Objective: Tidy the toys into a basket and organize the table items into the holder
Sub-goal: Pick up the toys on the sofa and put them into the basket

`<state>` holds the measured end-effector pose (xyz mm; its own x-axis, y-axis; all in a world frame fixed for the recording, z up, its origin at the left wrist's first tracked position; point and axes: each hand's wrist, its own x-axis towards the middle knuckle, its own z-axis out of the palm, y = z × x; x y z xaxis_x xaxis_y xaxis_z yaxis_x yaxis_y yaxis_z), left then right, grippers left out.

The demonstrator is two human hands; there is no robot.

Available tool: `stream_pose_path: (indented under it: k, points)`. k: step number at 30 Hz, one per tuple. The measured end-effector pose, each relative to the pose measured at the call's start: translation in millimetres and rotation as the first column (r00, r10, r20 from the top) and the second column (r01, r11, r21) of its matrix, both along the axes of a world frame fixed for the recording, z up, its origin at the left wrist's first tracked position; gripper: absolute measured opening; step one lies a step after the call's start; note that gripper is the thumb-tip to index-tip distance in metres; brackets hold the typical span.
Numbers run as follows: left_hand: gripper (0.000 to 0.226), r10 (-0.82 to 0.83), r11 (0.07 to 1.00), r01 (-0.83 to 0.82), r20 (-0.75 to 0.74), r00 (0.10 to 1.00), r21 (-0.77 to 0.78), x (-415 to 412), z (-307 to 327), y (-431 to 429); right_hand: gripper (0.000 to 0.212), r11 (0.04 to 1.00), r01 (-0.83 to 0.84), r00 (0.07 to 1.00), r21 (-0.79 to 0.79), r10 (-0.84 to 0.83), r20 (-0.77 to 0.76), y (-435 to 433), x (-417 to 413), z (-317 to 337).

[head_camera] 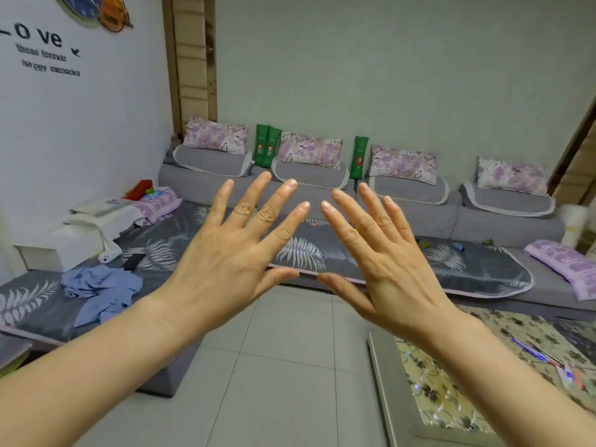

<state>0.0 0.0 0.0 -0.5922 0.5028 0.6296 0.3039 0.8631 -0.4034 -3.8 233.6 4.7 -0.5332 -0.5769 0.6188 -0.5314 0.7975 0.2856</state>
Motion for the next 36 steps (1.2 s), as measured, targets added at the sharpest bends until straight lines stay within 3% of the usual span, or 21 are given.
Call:
stream_pose_path:
  k: [16,36]
  points:
    - [0.077,0.007,0.997,-0.007,-0.003,1.0,-0.073,-274,6,-106,0.076,0.996,0.079,0.997,-0.043,-0.078,0.023,-102,-264,-3]
    - [0.073,0.063,0.995,-0.065,-0.031,0.998,-0.075,-731,-6,-117,0.073,1.0,0.012,0.999,-0.006,-0.012,0.032,-105,-727,-6]
